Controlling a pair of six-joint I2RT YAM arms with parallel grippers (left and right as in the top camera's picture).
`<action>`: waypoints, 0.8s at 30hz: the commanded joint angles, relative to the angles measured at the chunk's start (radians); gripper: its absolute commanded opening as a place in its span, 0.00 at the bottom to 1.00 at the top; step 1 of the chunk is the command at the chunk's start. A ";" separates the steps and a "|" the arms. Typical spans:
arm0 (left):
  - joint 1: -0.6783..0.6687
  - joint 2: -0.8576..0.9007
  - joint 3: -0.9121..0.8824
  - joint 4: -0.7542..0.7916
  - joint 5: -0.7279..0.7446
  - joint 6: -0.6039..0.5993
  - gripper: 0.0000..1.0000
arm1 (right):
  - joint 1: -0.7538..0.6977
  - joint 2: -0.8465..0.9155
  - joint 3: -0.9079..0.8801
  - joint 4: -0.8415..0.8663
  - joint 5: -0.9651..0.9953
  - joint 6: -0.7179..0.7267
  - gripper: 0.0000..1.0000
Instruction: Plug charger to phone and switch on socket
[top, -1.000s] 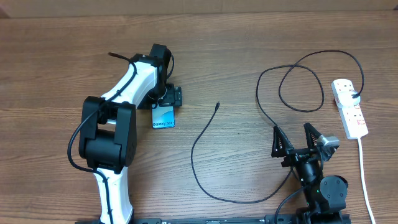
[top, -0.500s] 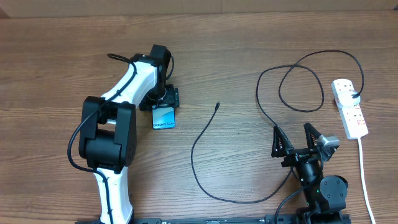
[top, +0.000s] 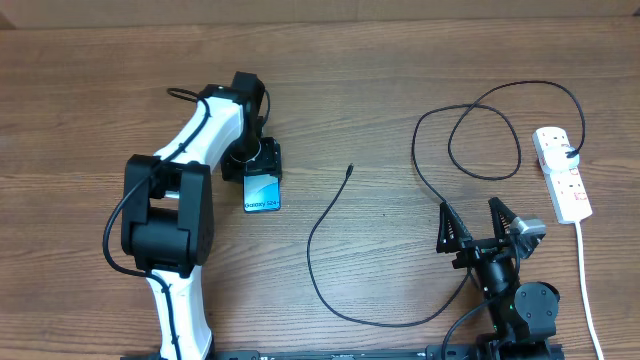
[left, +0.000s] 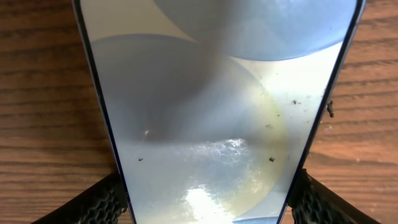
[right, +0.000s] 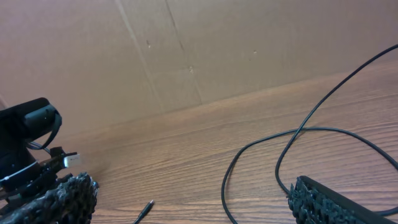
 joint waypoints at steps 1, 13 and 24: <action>0.030 0.040 -0.023 -0.023 0.168 0.091 0.72 | 0.004 -0.005 -0.009 0.003 0.000 0.000 1.00; 0.051 0.040 -0.023 -0.119 0.445 0.291 0.75 | 0.004 0.041 0.055 0.046 -0.338 -0.013 1.00; 0.049 0.040 -0.023 -0.122 0.578 0.299 0.76 | 0.006 0.693 0.526 -0.282 -0.571 -0.002 1.00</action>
